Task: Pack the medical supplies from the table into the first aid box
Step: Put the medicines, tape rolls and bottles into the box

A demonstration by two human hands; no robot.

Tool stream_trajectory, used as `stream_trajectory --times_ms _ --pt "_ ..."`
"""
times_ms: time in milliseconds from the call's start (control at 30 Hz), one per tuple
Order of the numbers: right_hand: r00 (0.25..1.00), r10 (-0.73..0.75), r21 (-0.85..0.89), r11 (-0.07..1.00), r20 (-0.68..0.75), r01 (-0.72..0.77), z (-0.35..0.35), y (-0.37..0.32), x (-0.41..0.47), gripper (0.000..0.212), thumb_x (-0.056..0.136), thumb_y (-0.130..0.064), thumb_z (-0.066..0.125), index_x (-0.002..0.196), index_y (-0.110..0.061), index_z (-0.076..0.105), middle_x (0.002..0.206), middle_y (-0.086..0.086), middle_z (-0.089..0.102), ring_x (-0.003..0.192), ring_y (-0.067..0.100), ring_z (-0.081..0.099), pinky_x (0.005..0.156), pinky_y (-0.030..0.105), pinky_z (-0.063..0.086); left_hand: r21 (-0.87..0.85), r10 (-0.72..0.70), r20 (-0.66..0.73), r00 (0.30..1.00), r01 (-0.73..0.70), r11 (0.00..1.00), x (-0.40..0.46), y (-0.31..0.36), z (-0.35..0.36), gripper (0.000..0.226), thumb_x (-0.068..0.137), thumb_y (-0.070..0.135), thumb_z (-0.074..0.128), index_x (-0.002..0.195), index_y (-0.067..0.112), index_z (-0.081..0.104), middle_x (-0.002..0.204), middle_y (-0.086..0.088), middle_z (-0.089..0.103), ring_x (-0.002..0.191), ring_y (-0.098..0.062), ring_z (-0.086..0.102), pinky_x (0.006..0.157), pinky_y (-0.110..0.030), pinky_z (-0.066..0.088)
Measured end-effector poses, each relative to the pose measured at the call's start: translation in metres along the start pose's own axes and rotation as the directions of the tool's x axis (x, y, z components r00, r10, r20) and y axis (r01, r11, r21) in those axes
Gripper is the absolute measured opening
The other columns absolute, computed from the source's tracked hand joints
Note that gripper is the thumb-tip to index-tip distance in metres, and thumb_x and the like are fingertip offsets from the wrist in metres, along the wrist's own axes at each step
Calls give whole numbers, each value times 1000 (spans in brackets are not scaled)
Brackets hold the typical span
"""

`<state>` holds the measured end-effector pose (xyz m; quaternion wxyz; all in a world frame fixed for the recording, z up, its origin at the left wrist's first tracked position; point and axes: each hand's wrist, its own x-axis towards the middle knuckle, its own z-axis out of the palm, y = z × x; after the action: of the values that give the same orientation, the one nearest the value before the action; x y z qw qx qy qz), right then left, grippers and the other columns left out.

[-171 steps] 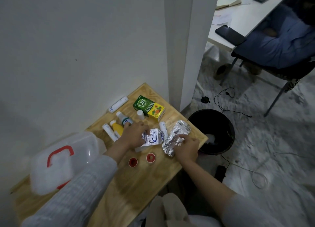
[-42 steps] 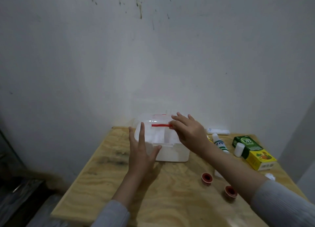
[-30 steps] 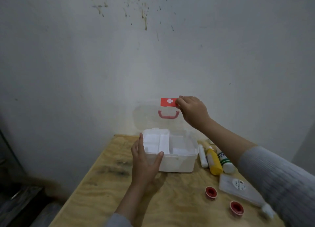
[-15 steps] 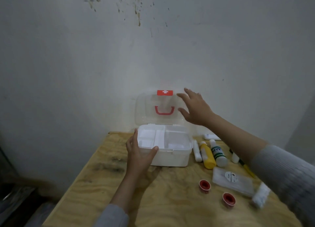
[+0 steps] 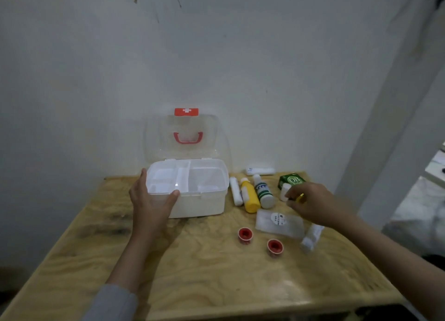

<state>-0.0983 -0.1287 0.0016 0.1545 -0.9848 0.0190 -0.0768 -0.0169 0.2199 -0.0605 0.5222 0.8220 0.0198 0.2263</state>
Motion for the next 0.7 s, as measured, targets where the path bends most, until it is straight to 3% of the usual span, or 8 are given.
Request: stream_trajectory --times_ms 133,200,467,700 --pt "984 23 -48 999 175 -15 15 12 -19 38 71 -50 73 105 -34 66 105 -10 66 95 10 60 81 28 51 0 -1 -2 1000 1 1000 0 2 2 95 74 35 75 147 30 15 150 -8 19 134 -30 30 100 -48 38" --pt "975 21 -123 992 223 7 18 10 -25 44 71 -50 73 110 -33 65 111 -11 63 106 12 56 84 30 49 4 6 -3 1000 -6 1000 -1 1 2 95 73 35 75 147 30 15 150 -9 19 135 -29 29 102 -47 37" --pt "977 19 -144 990 211 12 23 9 -23 40 73 -36 73 111 -29 62 117 -2 60 111 18 51 82 33 47 14 2 -9 1000 -2 1000 0 -1 3 94 72 38 76 146 31 17 149 -9 21 136 -30 28 103 -51 37" --pt "985 -29 -132 990 172 53 19 11 -23 41 69 -46 74 106 -35 62 113 -6 55 108 19 47 88 35 45 6 8 -3 1000 -8 1000 -1 -1 3 94 73 38 75 145 33 16 149 -8 19 134 -31 30 101 -50 39"
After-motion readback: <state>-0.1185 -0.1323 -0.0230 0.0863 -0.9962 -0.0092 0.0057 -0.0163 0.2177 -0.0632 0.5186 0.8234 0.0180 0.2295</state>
